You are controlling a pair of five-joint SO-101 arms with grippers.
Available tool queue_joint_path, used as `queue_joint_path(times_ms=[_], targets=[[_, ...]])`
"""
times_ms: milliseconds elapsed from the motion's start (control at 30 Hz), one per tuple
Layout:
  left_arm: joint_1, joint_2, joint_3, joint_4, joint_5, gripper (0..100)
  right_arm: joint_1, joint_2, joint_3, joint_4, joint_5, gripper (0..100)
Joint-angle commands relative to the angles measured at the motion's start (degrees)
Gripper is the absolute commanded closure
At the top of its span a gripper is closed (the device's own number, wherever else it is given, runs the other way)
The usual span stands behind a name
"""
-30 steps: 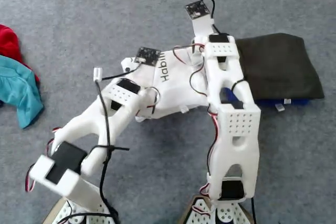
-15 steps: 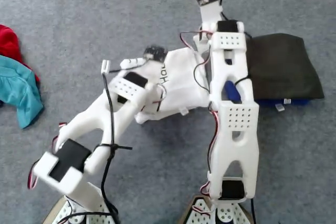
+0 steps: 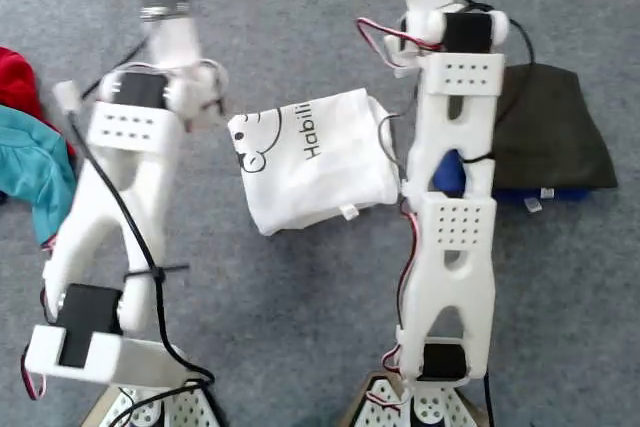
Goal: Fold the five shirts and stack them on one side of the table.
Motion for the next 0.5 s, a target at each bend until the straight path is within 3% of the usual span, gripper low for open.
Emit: queue_joint_path(times_ms=[0,100,267,467], targets=[[-4.79,3.96,3.21,-3.87,3.78,83,1.32,-8.84,-0.22,0.79,-0.97,98.5],[-6.90,9.05,8.04,-9.05,6.07,75,0.00,-18.42,10.07,0.79,-5.01,98.5],[-10.15,15.91,11.65,-19.87,5.89,79,-3.60,-37.58,44.88,0.44,-10.29,98.4],[-11.65,17.67,7.87,-18.02,5.98,80,-5.63,-51.56,82.33,-7.47,-21.01,93.3]])
